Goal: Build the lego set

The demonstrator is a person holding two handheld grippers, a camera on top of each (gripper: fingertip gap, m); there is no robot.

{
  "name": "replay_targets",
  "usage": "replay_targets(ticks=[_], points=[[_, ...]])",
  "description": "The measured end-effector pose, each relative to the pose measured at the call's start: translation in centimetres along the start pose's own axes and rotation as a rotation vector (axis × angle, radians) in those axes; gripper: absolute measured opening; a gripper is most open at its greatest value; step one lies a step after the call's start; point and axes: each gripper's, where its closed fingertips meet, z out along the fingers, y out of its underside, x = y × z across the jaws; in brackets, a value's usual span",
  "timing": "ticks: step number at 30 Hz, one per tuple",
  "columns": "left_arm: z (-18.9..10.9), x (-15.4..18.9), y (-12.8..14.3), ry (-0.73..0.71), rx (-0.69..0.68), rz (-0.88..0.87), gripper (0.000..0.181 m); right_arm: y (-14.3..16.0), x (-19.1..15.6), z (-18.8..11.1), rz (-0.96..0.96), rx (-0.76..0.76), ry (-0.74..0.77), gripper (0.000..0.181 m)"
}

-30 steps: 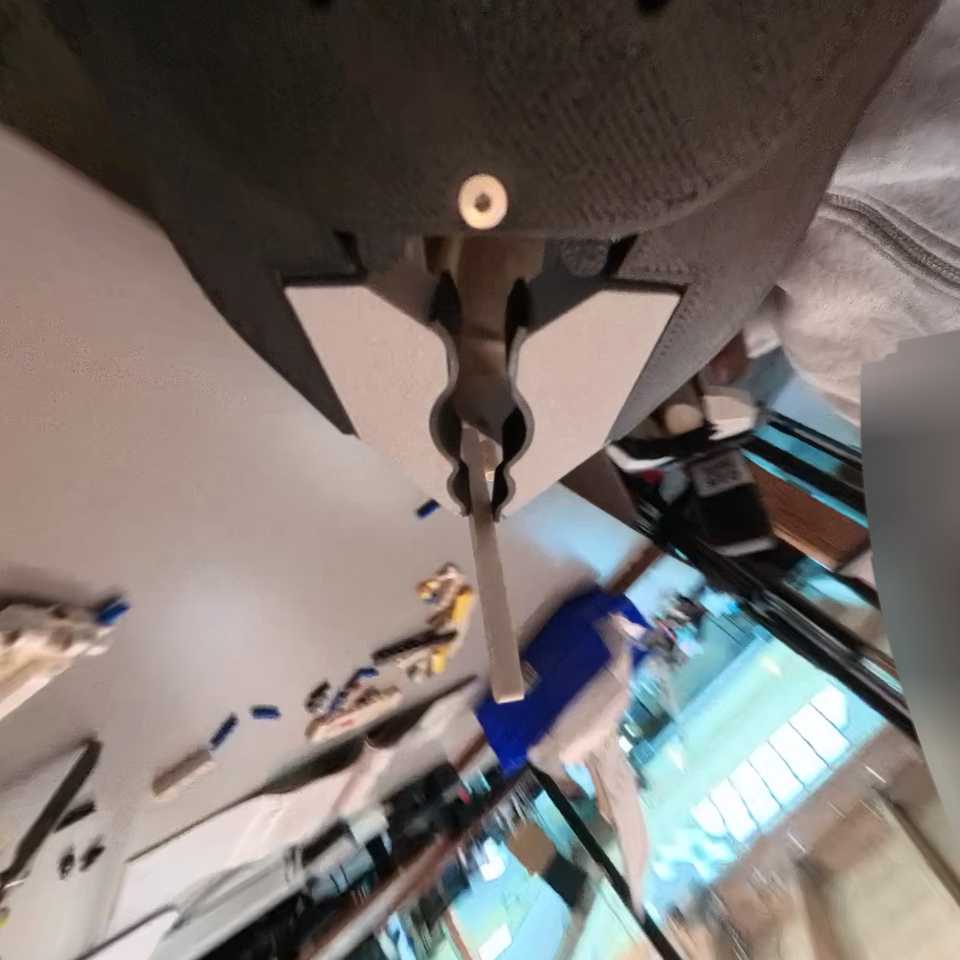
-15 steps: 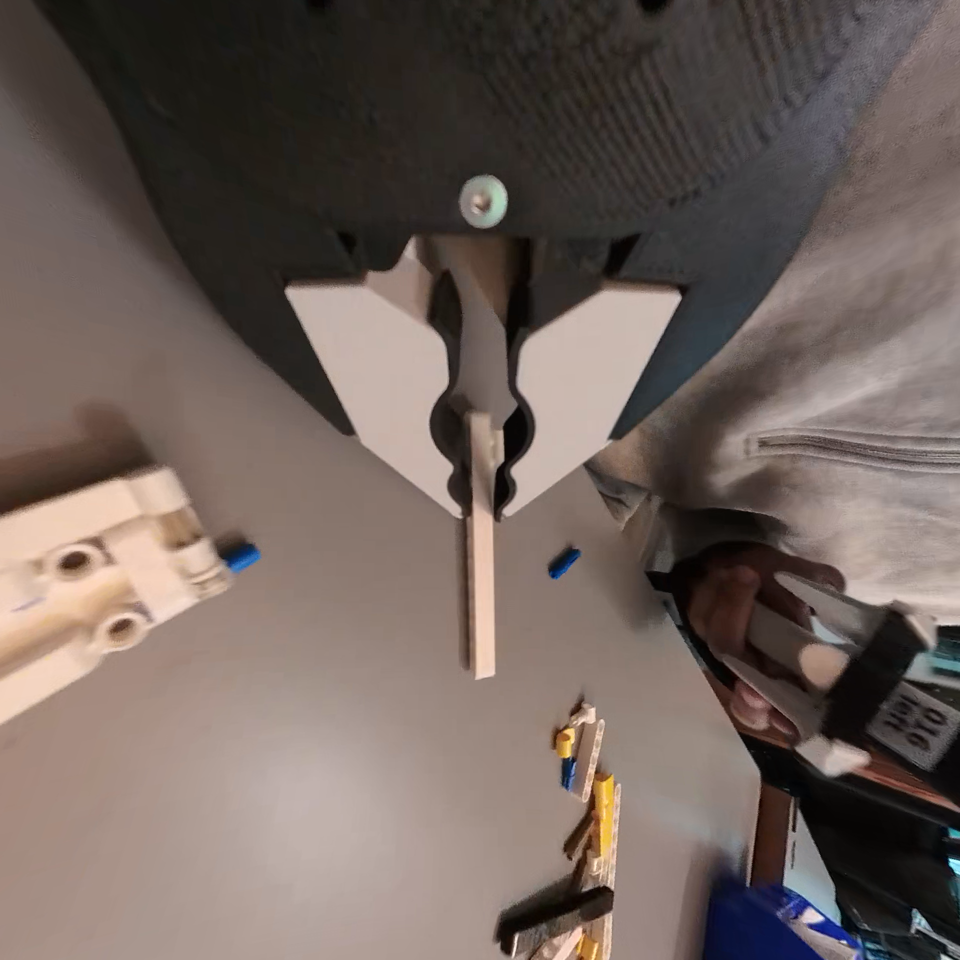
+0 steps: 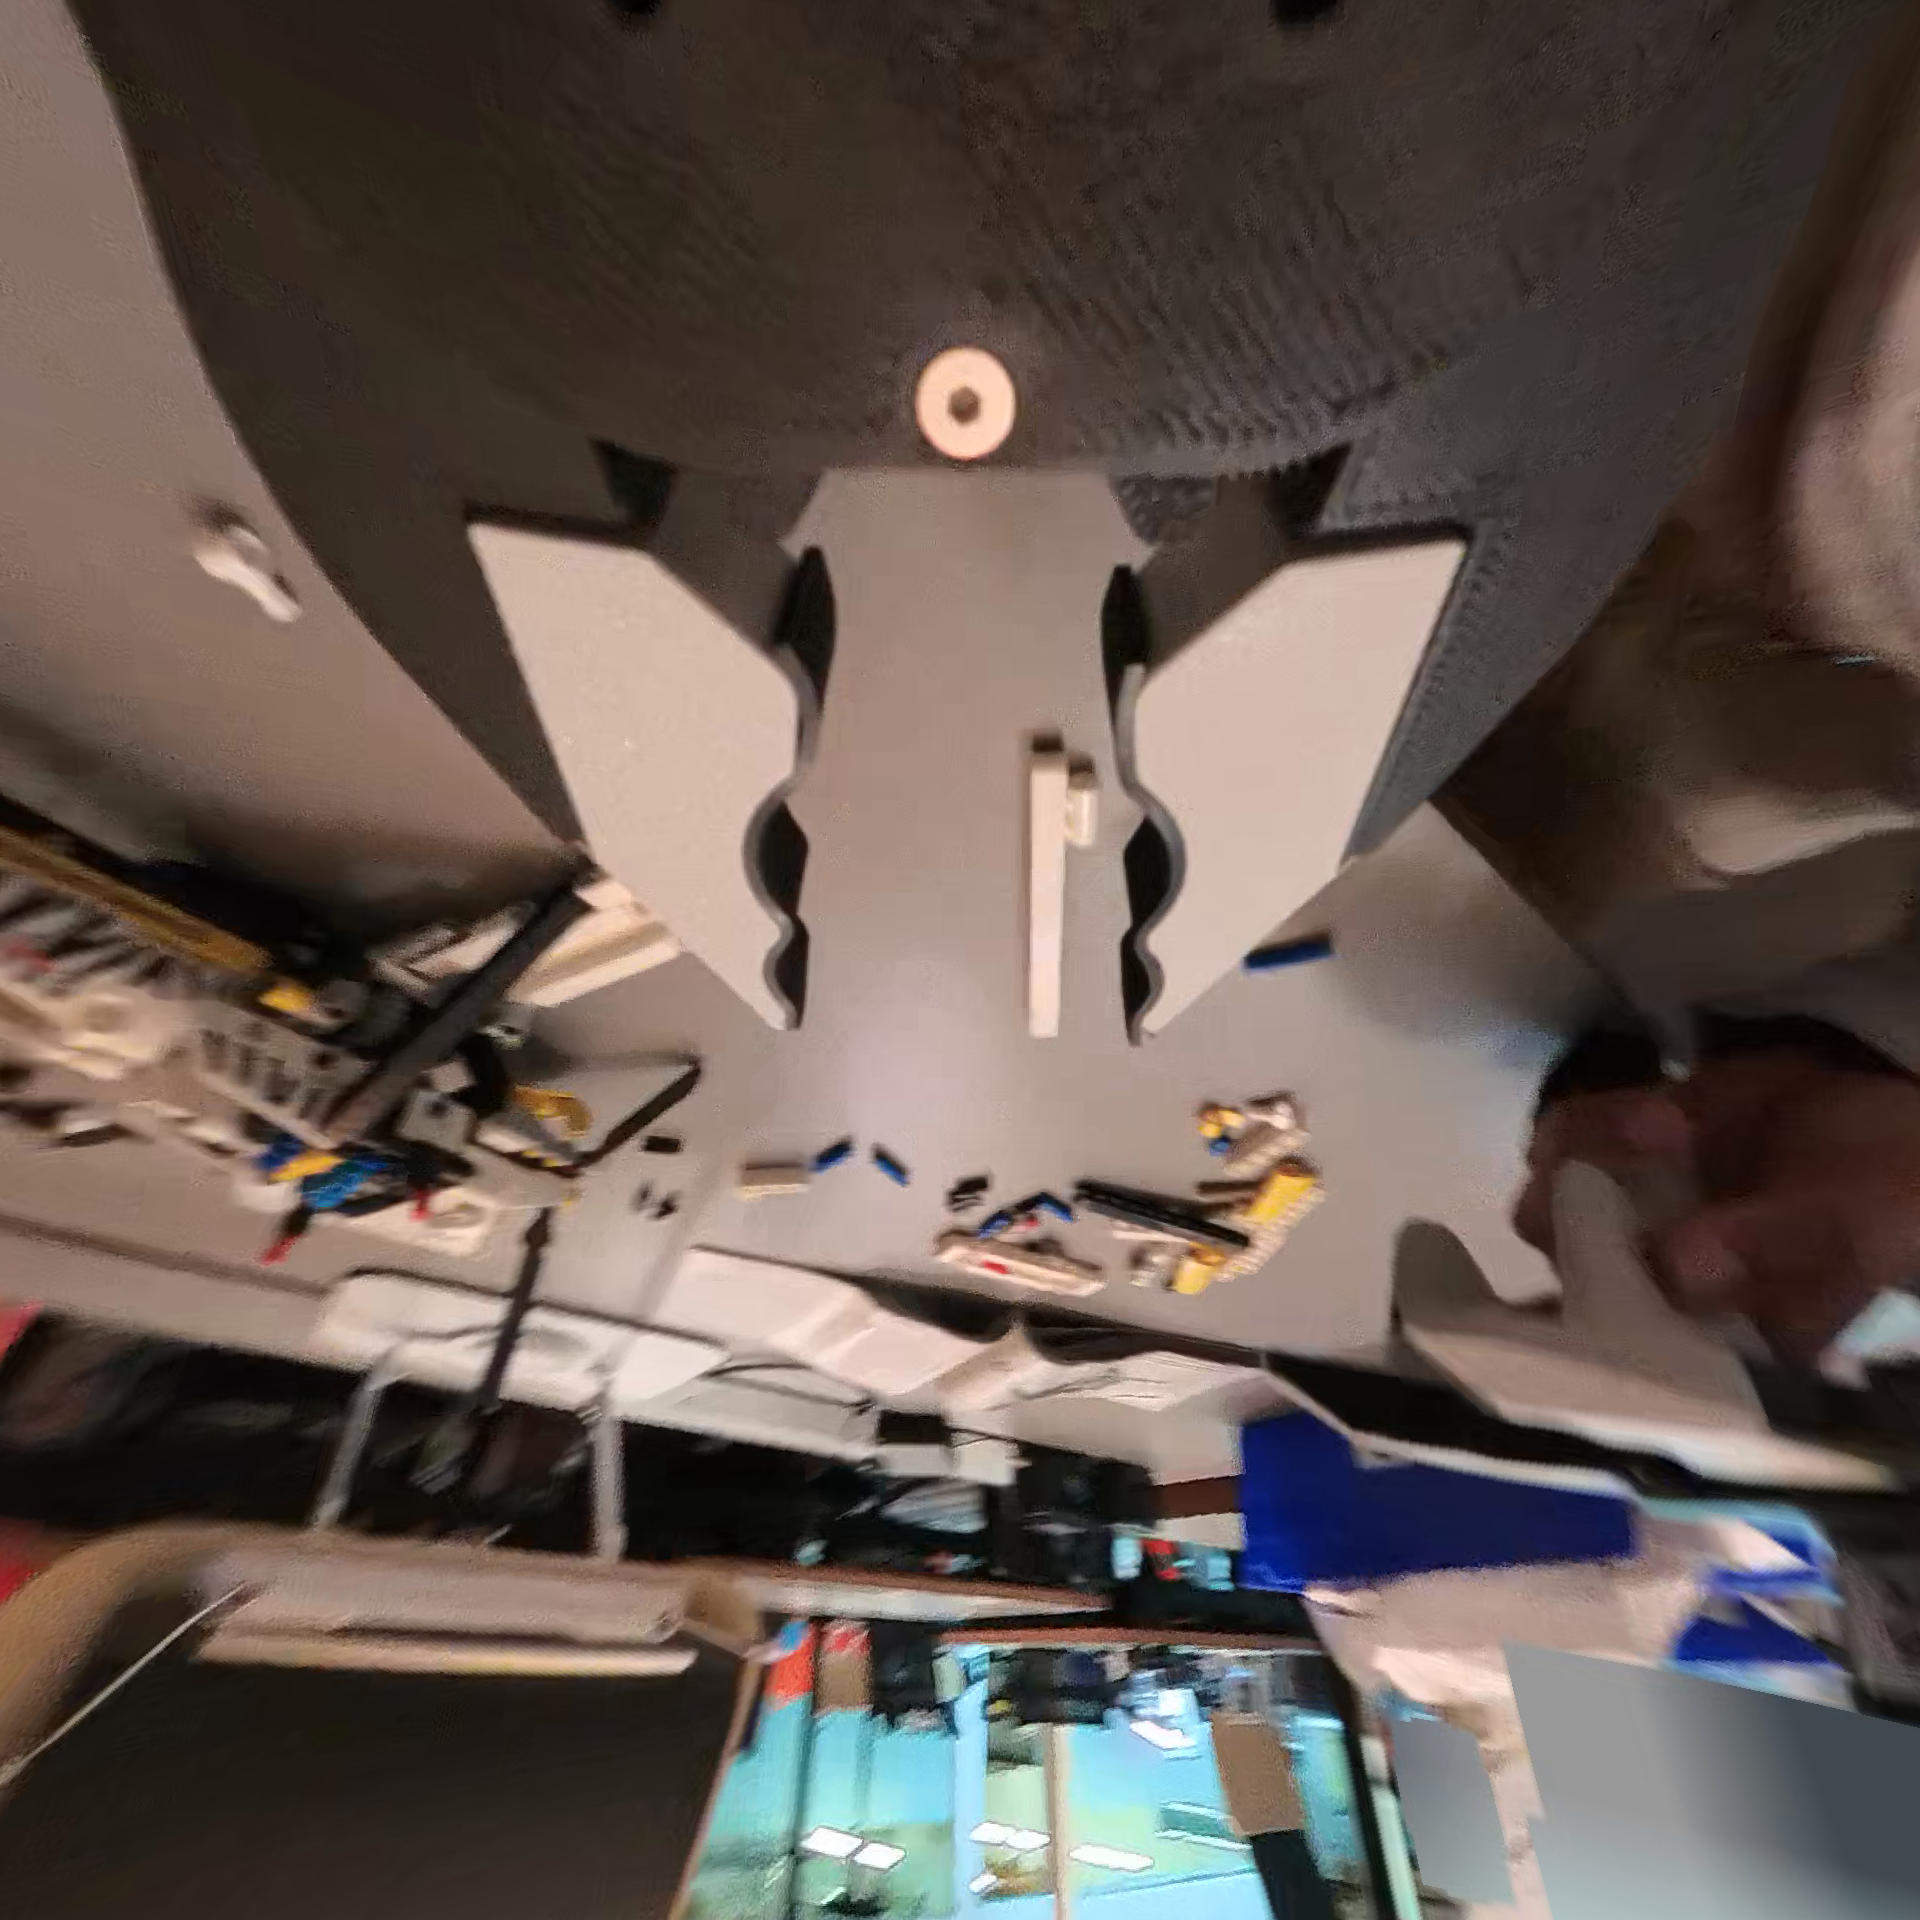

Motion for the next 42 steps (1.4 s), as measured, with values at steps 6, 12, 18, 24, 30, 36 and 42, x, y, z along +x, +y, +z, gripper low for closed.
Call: replay_targets(ticks=[6, 12, 18, 24, 30, 36, 42], points=[[-0.7, -1.5, -1.2, 0.003, 0.112, -0.113, 0.035, 4.1, -2.4, -0.8, -0.186, -0.206, 0.028, 0.059], [0.0, -1.2, -1.1, 0.034, 0.096, -0.124, 0.035, 4.5, -1.8, 0.3, -0.120, -0.253, 0.107, 0.048], [0.2, -1.0, -1.0, 0.063, 0.092, -0.148, 0.038, 4.5, -2.5, 0.4, -0.120, -0.287, 0.072, 0.023], [1.2, -0.5, -0.3, 0.098, 0.018, -0.130, 0.045, 5.7, -2.8, 0.9, -0.013, -0.497, -0.069, 0.021], [2.1, 0.5, 1.8, 0.083, -0.170, 0.050, 0.058, 3.4, -2.7, 0.4, 0.278, -0.433, -0.233, 0.014], [2.7, 1.9, 4.1, 0.164, -0.354, 0.172, 0.063, 1.6, -2.9, -2.9, 0.607, -0.421, -0.582, 0.014], [4.6, 2.5, 6.8, 0.217, -0.552, 0.200, 0.047, 3.2, -3.3, -3.7, 0.682, -0.649, -0.758, 0.014]])
